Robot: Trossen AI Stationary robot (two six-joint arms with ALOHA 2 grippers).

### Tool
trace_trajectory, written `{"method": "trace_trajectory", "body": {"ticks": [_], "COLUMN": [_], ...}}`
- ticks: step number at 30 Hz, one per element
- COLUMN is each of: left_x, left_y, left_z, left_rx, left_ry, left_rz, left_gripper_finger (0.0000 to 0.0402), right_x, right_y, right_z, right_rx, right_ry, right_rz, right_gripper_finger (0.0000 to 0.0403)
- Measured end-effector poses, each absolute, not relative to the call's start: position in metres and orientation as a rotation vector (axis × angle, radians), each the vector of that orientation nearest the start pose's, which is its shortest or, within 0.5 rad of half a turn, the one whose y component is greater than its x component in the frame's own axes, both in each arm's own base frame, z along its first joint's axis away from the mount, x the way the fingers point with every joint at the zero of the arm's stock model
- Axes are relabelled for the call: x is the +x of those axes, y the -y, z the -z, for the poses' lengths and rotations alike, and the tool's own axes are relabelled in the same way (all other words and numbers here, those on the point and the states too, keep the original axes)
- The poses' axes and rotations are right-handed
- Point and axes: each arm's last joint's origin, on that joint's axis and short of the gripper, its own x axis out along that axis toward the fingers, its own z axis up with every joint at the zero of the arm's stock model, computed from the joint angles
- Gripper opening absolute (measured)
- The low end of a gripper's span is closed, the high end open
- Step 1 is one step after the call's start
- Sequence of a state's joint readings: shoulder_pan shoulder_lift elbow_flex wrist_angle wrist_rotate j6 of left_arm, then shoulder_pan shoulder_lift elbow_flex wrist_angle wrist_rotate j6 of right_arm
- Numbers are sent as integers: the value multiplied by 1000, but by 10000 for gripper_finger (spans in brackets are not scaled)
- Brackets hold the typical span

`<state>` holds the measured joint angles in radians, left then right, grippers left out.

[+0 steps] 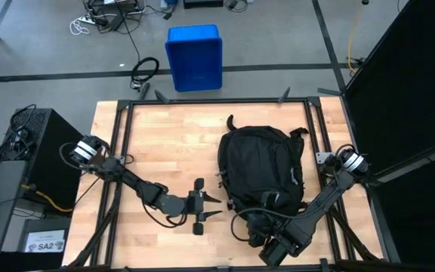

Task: Unpack backpack
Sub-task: Close the backpack

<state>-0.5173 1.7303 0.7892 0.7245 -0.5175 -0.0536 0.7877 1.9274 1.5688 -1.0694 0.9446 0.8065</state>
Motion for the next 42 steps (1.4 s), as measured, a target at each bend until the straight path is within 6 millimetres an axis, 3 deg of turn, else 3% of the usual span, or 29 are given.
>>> {"method": "trace_trajectory", "body": {"ticks": [17,19,22,26,38,42], "left_x": [339,340,339,337,317,317], "left_y": [141,139,138,136,120,119], "left_z": [-170,-168,-165,-159,-154,-152], "left_rx": [14,15,32,68,157,123], "left_ry": [-227,-249,-277,-342,-590,-611], "left_rz": [-15,-21,-25,-32,-228,-200], "left_gripper_finger": [127,108,39,4,0,0], "right_x": [289,290,288,281,244,238], "right_y": [-247,-248,-250,-258,-288,-289], "right_z": [-238,-238,-238,-238,-235,-235], "right_rx": [-348,-351,-356,-357,-286,-288], "right_ry": [-764,-762,-759,-767,-792,-783], "right_rz": [430,425,414,380,299,318], "right_gripper_finger": [0,0,0,0,0,0]}}
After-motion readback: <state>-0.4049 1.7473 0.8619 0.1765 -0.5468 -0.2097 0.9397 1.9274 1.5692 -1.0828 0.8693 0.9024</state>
